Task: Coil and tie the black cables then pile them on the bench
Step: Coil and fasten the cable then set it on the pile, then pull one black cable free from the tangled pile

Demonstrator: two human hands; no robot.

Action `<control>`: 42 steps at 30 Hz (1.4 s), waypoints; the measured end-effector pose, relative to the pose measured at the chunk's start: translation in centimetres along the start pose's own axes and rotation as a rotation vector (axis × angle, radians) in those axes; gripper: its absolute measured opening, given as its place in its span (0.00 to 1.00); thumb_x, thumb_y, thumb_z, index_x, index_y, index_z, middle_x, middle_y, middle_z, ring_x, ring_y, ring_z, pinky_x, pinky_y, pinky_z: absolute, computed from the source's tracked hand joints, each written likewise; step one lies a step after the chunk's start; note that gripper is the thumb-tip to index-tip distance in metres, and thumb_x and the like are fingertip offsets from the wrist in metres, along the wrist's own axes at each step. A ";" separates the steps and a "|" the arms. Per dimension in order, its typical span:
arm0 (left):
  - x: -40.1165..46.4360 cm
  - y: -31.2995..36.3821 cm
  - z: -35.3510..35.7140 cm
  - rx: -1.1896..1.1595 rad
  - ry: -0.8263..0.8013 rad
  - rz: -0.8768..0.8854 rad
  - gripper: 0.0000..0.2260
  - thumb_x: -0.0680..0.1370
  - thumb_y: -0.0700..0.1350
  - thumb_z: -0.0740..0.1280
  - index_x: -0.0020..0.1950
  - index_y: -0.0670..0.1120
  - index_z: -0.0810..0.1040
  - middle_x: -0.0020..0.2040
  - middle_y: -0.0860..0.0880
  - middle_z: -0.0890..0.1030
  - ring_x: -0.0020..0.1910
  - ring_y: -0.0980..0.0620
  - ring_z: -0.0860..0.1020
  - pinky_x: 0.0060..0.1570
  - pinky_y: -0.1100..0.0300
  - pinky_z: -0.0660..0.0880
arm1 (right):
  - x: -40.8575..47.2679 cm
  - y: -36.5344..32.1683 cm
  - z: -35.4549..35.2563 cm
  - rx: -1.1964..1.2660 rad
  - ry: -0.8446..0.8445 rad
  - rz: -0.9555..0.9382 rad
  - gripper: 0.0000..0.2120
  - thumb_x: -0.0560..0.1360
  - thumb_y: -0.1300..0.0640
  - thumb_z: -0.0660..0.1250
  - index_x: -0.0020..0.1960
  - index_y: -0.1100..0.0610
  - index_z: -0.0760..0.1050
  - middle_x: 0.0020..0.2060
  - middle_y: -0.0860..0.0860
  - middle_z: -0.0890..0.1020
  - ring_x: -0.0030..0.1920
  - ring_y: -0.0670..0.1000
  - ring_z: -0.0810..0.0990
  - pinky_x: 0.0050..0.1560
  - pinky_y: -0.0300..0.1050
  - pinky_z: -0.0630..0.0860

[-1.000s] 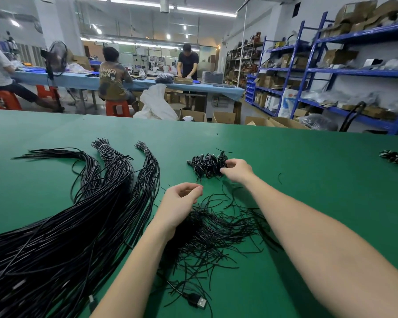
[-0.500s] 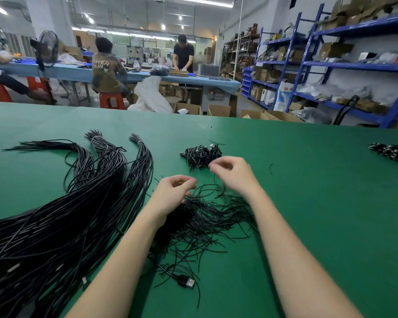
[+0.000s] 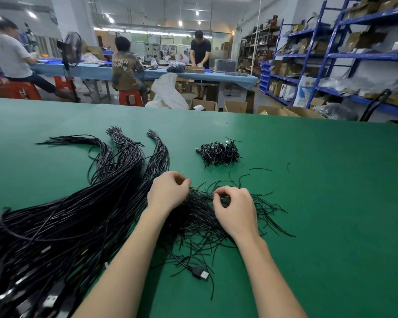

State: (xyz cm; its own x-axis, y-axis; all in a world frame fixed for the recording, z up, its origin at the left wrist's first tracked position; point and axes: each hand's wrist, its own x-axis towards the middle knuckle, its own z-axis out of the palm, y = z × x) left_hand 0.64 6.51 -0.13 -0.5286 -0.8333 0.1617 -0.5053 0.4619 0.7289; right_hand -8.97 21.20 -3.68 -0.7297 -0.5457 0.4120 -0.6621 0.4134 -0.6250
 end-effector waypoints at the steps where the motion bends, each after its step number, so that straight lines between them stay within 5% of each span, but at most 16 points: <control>1: 0.0 -0.2 -0.3 0.085 0.025 -0.009 0.09 0.77 0.54 0.67 0.51 0.53 0.84 0.52 0.53 0.85 0.56 0.48 0.80 0.56 0.55 0.76 | 0.1 0.0 0.1 0.005 0.003 -0.001 0.06 0.80 0.51 0.66 0.51 0.47 0.82 0.44 0.38 0.80 0.54 0.43 0.73 0.43 0.35 0.66; 8: 0.6 -2.4 -1.6 0.587 0.051 -0.116 0.13 0.80 0.49 0.62 0.62 0.46 0.76 0.61 0.43 0.79 0.64 0.41 0.73 0.62 0.48 0.68 | -0.3 -0.7 0.6 0.056 0.011 -0.016 0.05 0.79 0.52 0.68 0.48 0.48 0.83 0.39 0.35 0.75 0.51 0.46 0.75 0.45 0.44 0.70; 21: 1.0 -2.7 -2.3 0.536 -0.021 -0.157 0.11 0.78 0.47 0.66 0.57 0.45 0.79 0.55 0.45 0.82 0.53 0.42 0.80 0.50 0.55 0.71 | -0.1 -1.1 0.6 0.137 -0.007 0.026 0.06 0.79 0.52 0.69 0.47 0.48 0.84 0.40 0.36 0.78 0.51 0.44 0.77 0.44 0.40 0.70; 24: 1.0 -2.5 -2.7 0.339 -0.048 -0.189 0.12 0.78 0.47 0.63 0.54 0.41 0.80 0.48 0.44 0.81 0.47 0.40 0.79 0.46 0.55 0.72 | 0.1 -1.8 0.3 0.213 -0.001 0.047 0.06 0.78 0.52 0.69 0.44 0.46 0.83 0.39 0.40 0.83 0.47 0.41 0.79 0.43 0.34 0.71; 26: 1.3 -2.2 -3.2 0.099 -0.034 -0.178 0.13 0.79 0.46 0.62 0.42 0.41 0.80 0.36 0.46 0.77 0.40 0.39 0.78 0.41 0.56 0.72 | 0.4 -2.8 0.1 0.358 -0.041 0.107 0.04 0.78 0.53 0.70 0.46 0.46 0.82 0.36 0.42 0.85 0.39 0.39 0.81 0.42 0.34 0.74; 30: 1.6 -1.0 -3.9 -0.407 -0.085 -0.205 0.12 0.79 0.43 0.66 0.36 0.45 0.81 0.28 0.51 0.69 0.29 0.52 0.65 0.31 0.60 0.59 | 0.8 -6.1 -0.4 0.845 -0.414 0.294 0.10 0.80 0.55 0.70 0.60 0.45 0.78 0.46 0.45 0.88 0.40 0.43 0.84 0.39 0.39 0.79; 35: 1.4 -0.6 -4.2 -0.714 -0.312 -0.231 0.04 0.80 0.45 0.68 0.48 0.46 0.81 0.33 0.51 0.78 0.34 0.53 0.73 0.35 0.61 0.69 | -0.4 -8.4 0.7 1.110 -0.607 0.316 0.12 0.81 0.60 0.69 0.63 0.49 0.78 0.55 0.51 0.86 0.57 0.50 0.86 0.60 0.48 0.82; 39: 1.5 -1.1 -4.4 -0.630 -0.414 -0.174 0.16 0.84 0.51 0.59 0.48 0.47 0.84 0.44 0.53 0.86 0.43 0.57 0.81 0.49 0.58 0.76 | 0.0 -8.3 0.4 1.192 -0.470 0.418 0.07 0.81 0.62 0.68 0.58 0.57 0.80 0.52 0.53 0.87 0.53 0.52 0.86 0.56 0.48 0.83; 42: 1.2 -1.7 -4.1 -0.303 -0.441 -0.072 0.18 0.84 0.54 0.59 0.51 0.46 0.85 0.50 0.49 0.87 0.51 0.53 0.83 0.60 0.51 0.76 | 0.4 -8.2 -0.5 1.179 -0.443 0.415 0.05 0.81 0.62 0.67 0.56 0.59 0.80 0.44 0.51 0.87 0.43 0.50 0.86 0.46 0.43 0.83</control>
State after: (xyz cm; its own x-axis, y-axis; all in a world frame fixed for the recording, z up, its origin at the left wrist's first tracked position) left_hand 3.69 3.51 1.58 -0.7692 -0.6228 -0.1432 -0.3662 0.2459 0.8975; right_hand -3.92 17.96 1.88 -0.5744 -0.8165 -0.0575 0.3034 -0.1472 -0.9414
